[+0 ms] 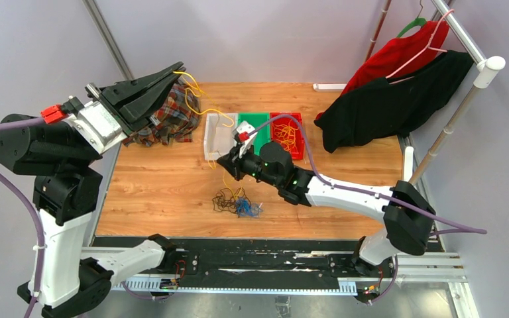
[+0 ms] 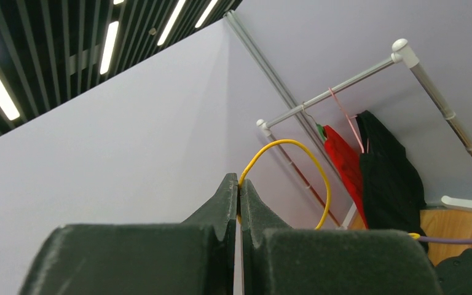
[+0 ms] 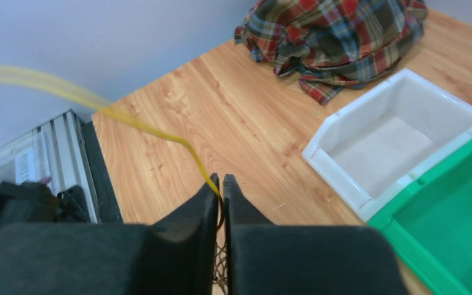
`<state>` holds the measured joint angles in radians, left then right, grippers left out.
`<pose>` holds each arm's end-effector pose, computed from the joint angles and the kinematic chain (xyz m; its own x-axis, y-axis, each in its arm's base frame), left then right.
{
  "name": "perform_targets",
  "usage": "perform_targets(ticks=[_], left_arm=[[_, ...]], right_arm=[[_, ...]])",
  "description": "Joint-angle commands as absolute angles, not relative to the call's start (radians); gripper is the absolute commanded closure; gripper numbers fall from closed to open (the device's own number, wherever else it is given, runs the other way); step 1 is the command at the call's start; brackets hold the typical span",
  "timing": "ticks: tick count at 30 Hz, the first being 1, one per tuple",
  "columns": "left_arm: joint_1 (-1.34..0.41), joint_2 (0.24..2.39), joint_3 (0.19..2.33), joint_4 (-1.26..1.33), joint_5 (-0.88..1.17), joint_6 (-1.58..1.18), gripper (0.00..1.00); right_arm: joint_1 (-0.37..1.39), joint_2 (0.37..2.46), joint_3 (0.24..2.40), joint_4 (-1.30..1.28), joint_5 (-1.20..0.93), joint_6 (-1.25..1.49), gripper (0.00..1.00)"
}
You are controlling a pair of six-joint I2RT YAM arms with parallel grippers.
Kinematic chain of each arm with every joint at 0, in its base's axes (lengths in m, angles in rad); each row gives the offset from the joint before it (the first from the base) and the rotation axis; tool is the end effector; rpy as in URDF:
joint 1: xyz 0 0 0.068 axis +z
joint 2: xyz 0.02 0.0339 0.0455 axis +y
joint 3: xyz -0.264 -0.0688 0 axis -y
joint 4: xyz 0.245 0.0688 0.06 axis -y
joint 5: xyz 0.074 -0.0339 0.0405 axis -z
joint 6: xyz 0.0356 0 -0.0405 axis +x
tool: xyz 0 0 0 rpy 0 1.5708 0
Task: Untangle the cables
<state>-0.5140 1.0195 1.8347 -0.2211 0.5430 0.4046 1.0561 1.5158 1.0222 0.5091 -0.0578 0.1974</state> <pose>0.0716 -0.0616 0.6163 0.7606 -0.0424 -0.6479 0.5378 0.6002 0.5921 0.1750 0.3137 0.3156 -0.1685 0.0997 -0.9806 -0.8815 0.4300 0.1952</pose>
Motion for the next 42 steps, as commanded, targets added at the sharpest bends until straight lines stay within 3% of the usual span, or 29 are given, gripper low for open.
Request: perform_targets(ticks=[1, 11, 17, 27, 42], left_arm=[[-0.518, 0.999, 1.803, -0.173, 0.557, 0.366, 1.0], [-0.518, 0.992, 1.542, -0.125, 0.501, 0.193, 1.0], [-0.524, 1.155, 1.555, -0.152, 0.509, 0.169, 1.0], [-0.556, 1.392, 1.665, -0.205, 0.462, 0.202, 1.0], [-0.558, 1.618, 1.817, -0.368, 0.281, 0.258, 1.0]], right_arm=[[1.009, 1.466, 1.065, 0.455, 0.02, 0.184, 0.99], [0.785, 1.262, 0.959, 0.418, 0.094, 0.217, 0.99], [0.626, 1.248, 0.961, 0.405, 0.096, 0.239, 0.99], [0.405, 1.46, 1.075, 0.375, -0.017, 0.31, 1.0], [0.39, 1.768, 1.258, 0.25, 0.041, 0.321, 0.98]])
